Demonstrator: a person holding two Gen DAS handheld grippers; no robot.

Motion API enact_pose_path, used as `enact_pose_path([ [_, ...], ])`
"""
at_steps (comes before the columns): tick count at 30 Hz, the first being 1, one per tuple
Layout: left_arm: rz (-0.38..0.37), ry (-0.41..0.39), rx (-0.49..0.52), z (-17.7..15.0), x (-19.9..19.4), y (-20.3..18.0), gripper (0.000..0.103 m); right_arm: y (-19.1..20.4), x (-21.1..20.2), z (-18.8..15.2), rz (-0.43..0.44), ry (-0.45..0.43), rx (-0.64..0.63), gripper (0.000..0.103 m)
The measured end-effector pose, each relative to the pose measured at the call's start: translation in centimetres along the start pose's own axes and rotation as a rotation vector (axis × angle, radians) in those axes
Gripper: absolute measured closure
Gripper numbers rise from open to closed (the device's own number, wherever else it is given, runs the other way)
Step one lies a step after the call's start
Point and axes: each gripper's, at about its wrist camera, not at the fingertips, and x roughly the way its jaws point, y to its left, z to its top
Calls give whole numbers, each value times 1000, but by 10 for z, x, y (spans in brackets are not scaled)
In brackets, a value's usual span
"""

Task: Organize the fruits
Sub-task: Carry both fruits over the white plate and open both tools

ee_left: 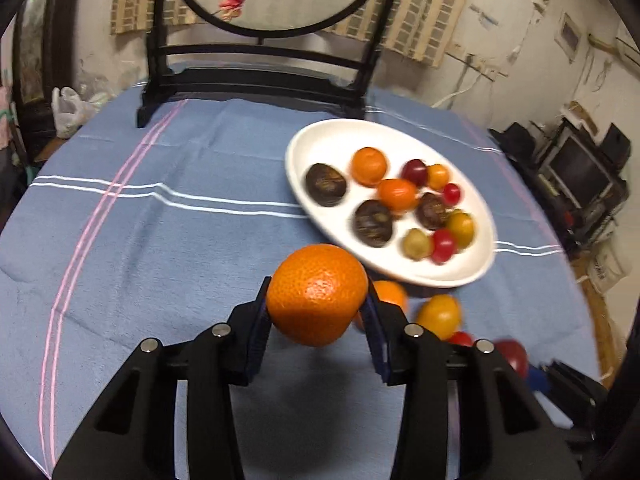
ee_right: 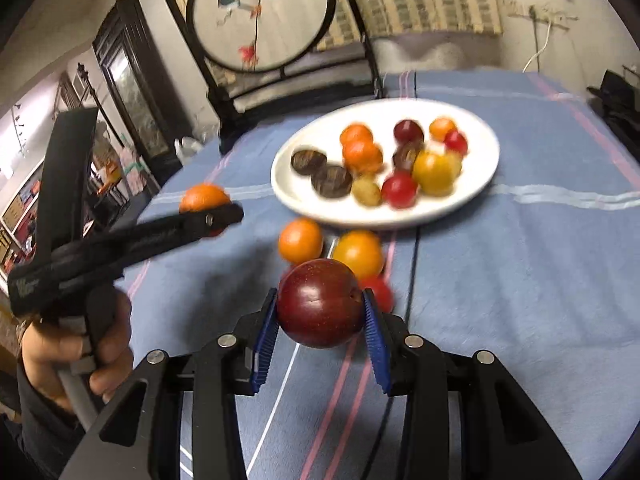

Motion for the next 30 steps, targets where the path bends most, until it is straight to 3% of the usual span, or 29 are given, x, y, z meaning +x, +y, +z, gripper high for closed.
enact_pose_path([
  [7,-34,22,36,30,12,-29,61,2,5,45,-121,-75,-163,62],
  [18,1,76,16,75,80,-43,61,-34,68,98,-230,-88,-206,61],
  [19,0,82,15,76,83,-43,58,-38,72,100,-232,-93,-203,54],
  [20,-8,87,10,78,87,-43,53,-41,74,102,-228,-100,-197,39],
  [22,18,71,-12,80,87,-41,25,-44,70,103,-258,-143,-178,38],
  [23,25,53,-28,80,83,-39,20,-46,66,102,-239,-154,-168,38],
  [26,-31,32,-48,78,70,-35,19,-51,52,98,-204,-170,-141,38],
  [30,-9,-2,-45,65,46,-31,12,-51,36,85,-159,-145,-128,37],
])
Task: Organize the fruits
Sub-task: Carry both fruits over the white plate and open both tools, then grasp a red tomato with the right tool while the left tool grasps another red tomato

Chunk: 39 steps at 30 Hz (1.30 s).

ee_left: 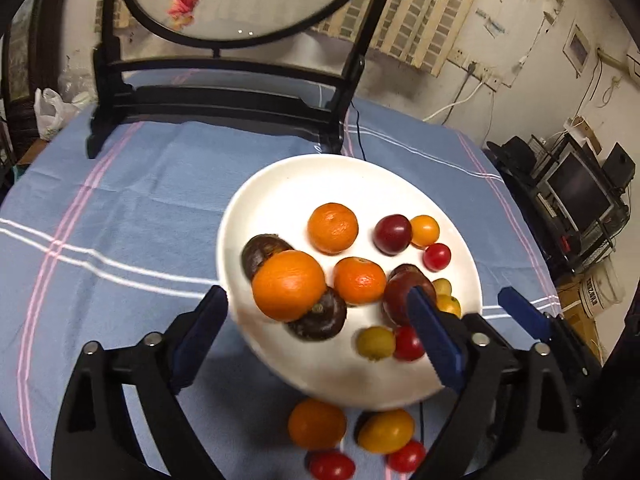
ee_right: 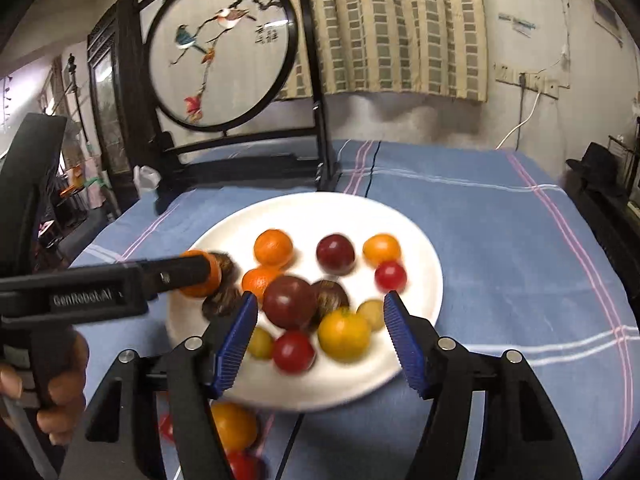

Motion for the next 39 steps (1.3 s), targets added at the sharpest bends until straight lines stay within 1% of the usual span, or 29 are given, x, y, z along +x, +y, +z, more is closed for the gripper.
enact_pose_path([
  [3,18,-16,-6,-16,-15,6,9,5,-16,-16,7,6,-8,34],
  [5,20,-8,-17,-32,-23,13,9,7,-20,-29,36,57,-3,34],
  [7,5,6,-46,-48,-31,22,9,14,-24,-43,61,117,-32,34],
  [8,3,8,-67,-57,-35,27,9,18,-28,-48,65,130,-49,34],
  [10,7,1,-59,-70,-38,32,9,29,-36,-61,64,152,-96,34],
  [13,40,0,-19,-79,-38,32,9,40,-41,-74,53,165,-130,34],
  [16,32,1,5,-81,-37,29,9,47,-37,-82,37,194,-143,35],
  [19,55,18,27,-84,-32,26,9,55,-29,-82,14,217,-171,35],
  [21,56,32,45,-86,-29,24,9,61,-24,-84,1,232,-198,36],
  [23,46,48,56,-86,-27,22,9,66,-15,-83,-9,255,-232,41],
  [25,45,52,60,-87,-27,21,9,72,-7,-84,-24,272,-259,49],
  [26,47,51,59,-87,-26,22,9,73,-3,-83,-40,271,-263,56],
  [27,50,52,55,-86,-26,23,9,73,-1,-82,-40,268,-256,60],
  [28,48,58,47,-86,-25,24,9,73,0,-82,-23,269,-244,73],
  [31,25,76,23,-84,-24,27,9,70,-2,-82,-11,267,-221,74],
  [34,18,85,26,-85,-23,26,9,53,-7,-80,0,260,-139,74],
  [37,26,80,65,-88,-24,19,9,27,-13,-74,-9,246,-23,74],
  [39,30,82,87,-90,-23,15,9,16,-14,-73,-15,241,20,74],
])
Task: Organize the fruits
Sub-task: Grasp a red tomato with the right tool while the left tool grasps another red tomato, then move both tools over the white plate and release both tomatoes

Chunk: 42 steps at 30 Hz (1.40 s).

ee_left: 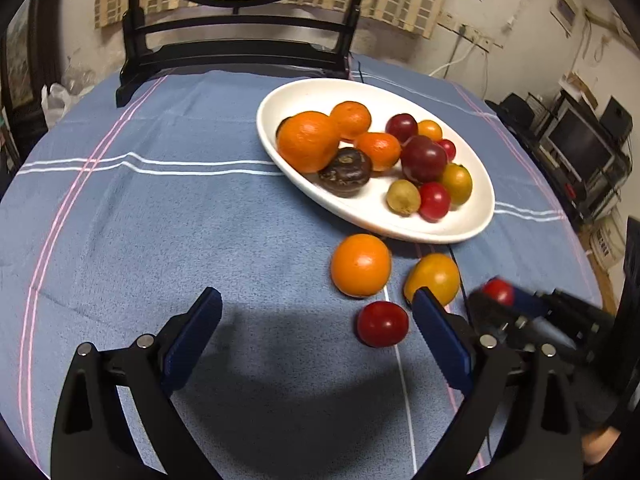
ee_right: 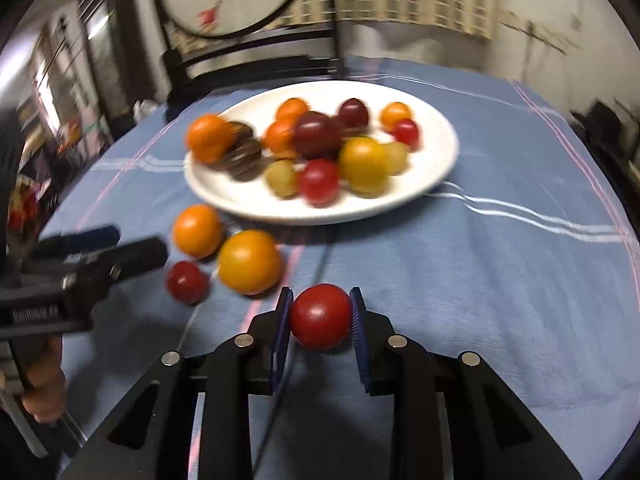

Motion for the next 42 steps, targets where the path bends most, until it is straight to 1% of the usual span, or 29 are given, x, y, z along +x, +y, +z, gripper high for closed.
enact_pose_path([
  [4,-32,7,30,-5,-1,-9,9,-15,-3,1,-6,-24,66,74],
  [7,-85,-1,55,-11,-2,-21,9,-21,-3,3,-14,-32,96,74],
  [9,-90,14,90,-14,2,-29,11,-24,-5,2,-12,-41,106,74],
  [10,-82,17,111,-16,4,-33,17,-24,-6,2,-12,-44,109,74],
  [11,-77,20,123,-17,6,-35,20,-24,-6,2,-10,-46,111,74],
  [13,-78,39,138,-19,10,-38,36,-24,-6,2,-1,-43,109,74],
  [14,-86,53,133,-21,14,-39,41,-24,-6,2,-2,-43,106,74],
  [15,-98,65,123,-21,17,-38,54,-23,-7,2,-1,-42,103,74],
  [17,-93,46,123,-22,18,-38,60,-22,-9,2,4,-48,100,74],
  [18,-84,43,135,-22,20,-38,65,-22,-10,2,5,-52,98,74],
  [19,-71,34,146,-23,21,-38,72,-21,-11,2,5,-58,97,74],
  [20,-49,26,165,-23,22,-39,72,-21,-11,2,5,-57,95,74],
  [21,-45,23,177,-23,21,-41,73,-21,-11,2,7,-56,95,74],
  [24,-49,23,167,-21,20,-40,74,-24,-12,2,7,-57,99,74],
  [26,-38,-4,170,-21,13,-40,74,-26,-13,3,8,-62,107,74],
  [28,-56,-40,180,-21,3,-43,75,-26,-14,3,15,-67,108,74],
  [32,-99,-81,160,-15,-12,-39,75,-26,-23,4,41,-100,109,74],
  [35,-113,-74,120,-9,-19,-34,75,-22,-29,4,54,-138,97,74],
  [36,-121,-73,106,-6,-21,-33,75,-21,-29,5,56,-138,90,74],
  [39,-141,-89,112,9,-30,-35,75,-20,-35,18,95,-139,72,74],
  [42,-121,-107,130,28,-29,-43,75,-22,-40,40,99,-160,45,74],
])
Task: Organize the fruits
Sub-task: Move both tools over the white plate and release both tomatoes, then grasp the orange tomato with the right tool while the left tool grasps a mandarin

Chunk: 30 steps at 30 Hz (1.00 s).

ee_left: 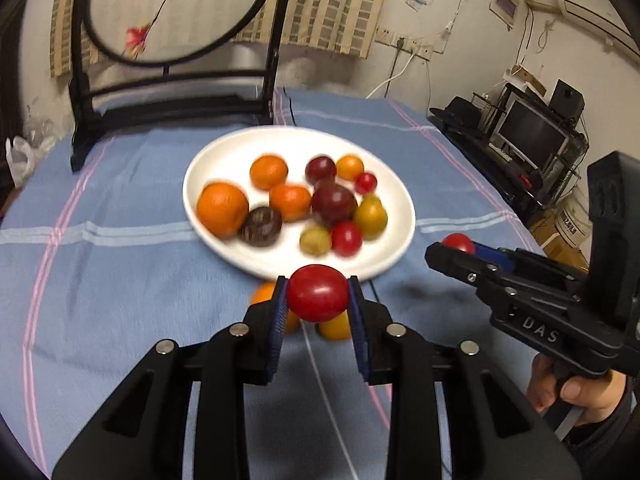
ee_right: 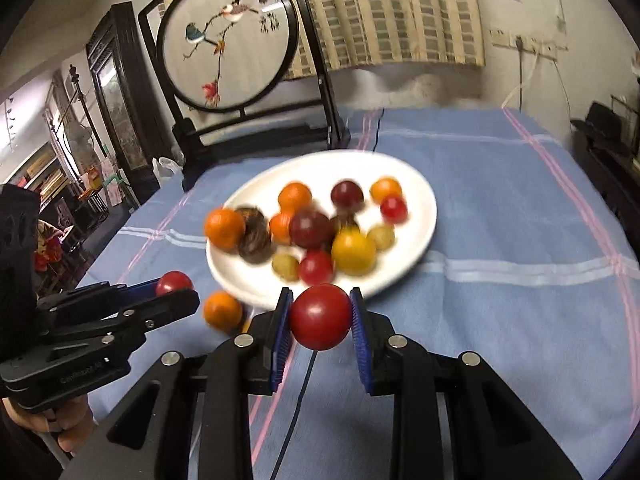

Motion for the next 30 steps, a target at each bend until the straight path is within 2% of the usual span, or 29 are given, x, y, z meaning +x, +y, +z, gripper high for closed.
enact_pose_path([
  [3,26,0,-3,22,16,1,74,-5,12,25,12,-5,3,74],
  [7,57,17,-25,44,45,4,74,-16,52,50,30,35,57,74],
  [12,86,27,-40,59,70,8,74,-31,92,62,61,72,146,74],
  [15,103,28,-45,62,81,11,74,-43,109,63,92,77,233,68],
  [16,109,29,-49,62,83,12,68,-46,111,63,103,69,263,53],
  [17,109,23,-57,63,84,13,62,-47,111,63,108,62,275,48],
  [18,105,10,-59,63,83,13,55,-46,109,63,110,50,269,48],
  [21,125,-56,-36,62,71,9,53,-41,97,65,91,14,223,48],
  [23,126,-61,-44,61,64,9,48,-41,87,65,84,-4,216,48],
  [25,136,-73,-58,59,54,11,36,-41,76,63,78,-19,208,48],
  [30,169,-104,-63,42,25,14,28,-34,42,45,46,-24,128,47],
])
